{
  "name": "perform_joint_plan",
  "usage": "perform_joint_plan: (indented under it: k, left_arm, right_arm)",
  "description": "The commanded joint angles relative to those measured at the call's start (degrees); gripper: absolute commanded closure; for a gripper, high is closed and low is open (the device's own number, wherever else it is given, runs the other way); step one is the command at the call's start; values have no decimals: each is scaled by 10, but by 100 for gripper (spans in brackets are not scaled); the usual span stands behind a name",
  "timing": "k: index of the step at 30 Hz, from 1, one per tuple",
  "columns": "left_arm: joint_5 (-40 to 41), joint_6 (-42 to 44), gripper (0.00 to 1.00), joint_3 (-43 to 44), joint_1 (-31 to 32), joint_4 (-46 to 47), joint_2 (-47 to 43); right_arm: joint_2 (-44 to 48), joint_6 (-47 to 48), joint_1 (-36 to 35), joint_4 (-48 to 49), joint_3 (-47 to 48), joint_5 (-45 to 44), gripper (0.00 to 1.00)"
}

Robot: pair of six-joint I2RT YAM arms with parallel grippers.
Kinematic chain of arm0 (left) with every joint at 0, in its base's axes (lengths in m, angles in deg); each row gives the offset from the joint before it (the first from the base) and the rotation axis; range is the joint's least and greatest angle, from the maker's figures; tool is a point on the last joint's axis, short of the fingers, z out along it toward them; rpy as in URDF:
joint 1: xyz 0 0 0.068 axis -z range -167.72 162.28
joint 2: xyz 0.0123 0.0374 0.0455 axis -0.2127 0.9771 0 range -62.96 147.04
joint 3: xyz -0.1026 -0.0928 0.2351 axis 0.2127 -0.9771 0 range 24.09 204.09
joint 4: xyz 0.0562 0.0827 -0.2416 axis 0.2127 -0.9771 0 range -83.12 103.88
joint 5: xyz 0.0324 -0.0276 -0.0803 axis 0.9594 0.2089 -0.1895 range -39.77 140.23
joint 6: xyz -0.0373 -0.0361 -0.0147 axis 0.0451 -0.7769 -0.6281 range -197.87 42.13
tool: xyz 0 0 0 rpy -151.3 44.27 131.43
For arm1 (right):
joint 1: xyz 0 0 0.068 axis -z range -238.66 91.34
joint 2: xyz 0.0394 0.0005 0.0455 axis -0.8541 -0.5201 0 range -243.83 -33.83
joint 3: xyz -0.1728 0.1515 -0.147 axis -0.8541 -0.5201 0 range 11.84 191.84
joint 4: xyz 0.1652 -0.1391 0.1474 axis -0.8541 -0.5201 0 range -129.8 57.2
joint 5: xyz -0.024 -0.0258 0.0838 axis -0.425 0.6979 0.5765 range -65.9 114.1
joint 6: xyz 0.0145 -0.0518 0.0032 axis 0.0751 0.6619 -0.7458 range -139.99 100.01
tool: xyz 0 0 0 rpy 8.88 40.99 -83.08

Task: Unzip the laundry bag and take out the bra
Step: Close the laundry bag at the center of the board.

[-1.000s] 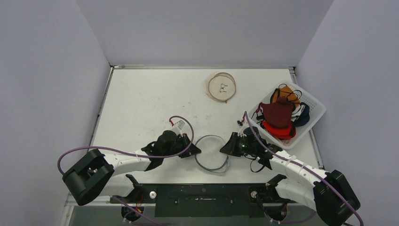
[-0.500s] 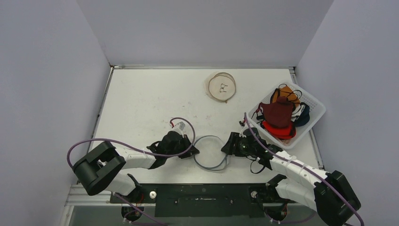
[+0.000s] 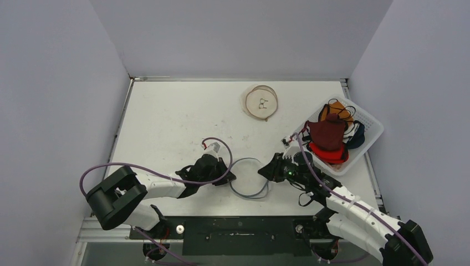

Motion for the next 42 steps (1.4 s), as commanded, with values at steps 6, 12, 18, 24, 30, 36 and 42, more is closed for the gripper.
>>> perform_joint_plan:
  k: [6,12,18,24,30,36,42]
  left_arm:
    - [32,14,99,22,19,-42,-10]
    - [34,15,93,22,24,-56,-15]
    - [45,13,69,22,24,-153,-84]
    - [84,26,50,8,24,-260,-234]
    - [75,39,49,16,29,-240,-335]
    - [2,79,62,95,44,-152,-211]
    - [16,114,76,160,69,-135,-79]
  right_arm:
    - [-102,-6,-14,157,-101,3,85]
    - [-140,-8,-17,166,-118,-32,85]
    - [-141,-4,-18,142,-110,-52,84]
    - [-157,6,-19,134,-92,-52,82]
    - [-173,11,-26,129,-78,-59,81]
    - [-183,19,-27,122,-75,-70,80]
    - [-191,22,-30,123,-78,-75,80]
